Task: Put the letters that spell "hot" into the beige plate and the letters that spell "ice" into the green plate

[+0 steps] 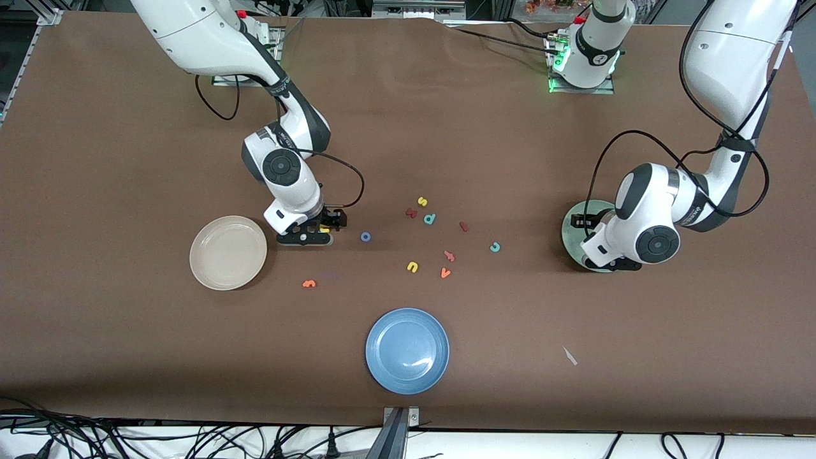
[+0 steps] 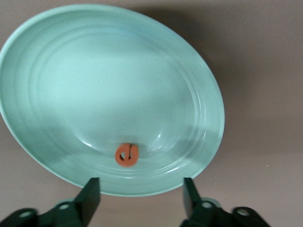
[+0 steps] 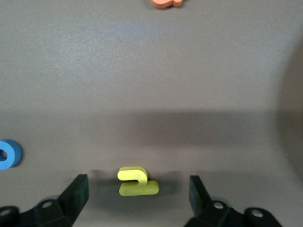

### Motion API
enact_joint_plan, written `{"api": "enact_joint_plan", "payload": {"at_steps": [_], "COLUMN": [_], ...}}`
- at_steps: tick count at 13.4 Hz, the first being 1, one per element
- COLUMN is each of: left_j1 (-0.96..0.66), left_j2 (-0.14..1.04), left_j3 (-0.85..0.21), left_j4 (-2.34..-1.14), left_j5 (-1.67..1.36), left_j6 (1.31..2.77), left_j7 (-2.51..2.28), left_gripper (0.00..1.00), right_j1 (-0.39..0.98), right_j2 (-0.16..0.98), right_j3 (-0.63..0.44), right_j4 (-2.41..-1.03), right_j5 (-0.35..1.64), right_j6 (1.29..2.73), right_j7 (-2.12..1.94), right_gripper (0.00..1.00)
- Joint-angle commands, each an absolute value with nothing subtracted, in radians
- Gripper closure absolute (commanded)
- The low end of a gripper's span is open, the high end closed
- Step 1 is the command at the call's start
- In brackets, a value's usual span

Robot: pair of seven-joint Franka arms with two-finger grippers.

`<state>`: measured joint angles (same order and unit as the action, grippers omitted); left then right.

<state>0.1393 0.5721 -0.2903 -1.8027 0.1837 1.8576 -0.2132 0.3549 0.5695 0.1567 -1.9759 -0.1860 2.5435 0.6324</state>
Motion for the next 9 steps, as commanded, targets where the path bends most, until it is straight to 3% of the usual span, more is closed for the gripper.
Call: {"api": "enact_joint_plan", "payload": {"at_steps": [1, 3, 9], "left_j1": [0.144, 0.144, 0.132], "left_j2": [0.558, 0.558, 0.539], "left_j3": [-0.301, -0.301, -0.305], "left_j4": [-1.801, -1.799, -1.778], "left_j5": [0.207, 0.207, 0.193], "left_j6": [1.847, 1.847, 1.845], "left_j7": [-0.204, -0.204, -0.216], "left_gripper": [0.0, 0.0, 0.0], "right_j1": [0.354, 0.354, 0.354], "right_j2": [0.574, 0.575, 0.58], "right_j3": [0.163, 0.163, 0.163], "right_j4": [-1.987, -1.987, -1.987], "right_j5": [-0.215, -0.216, -0.216], "right_j6": [2.566, 2.566, 2.579], "right_j7": [0.658, 0.658, 0.658], "right_gripper": [0.16, 0.24, 0.36]}}
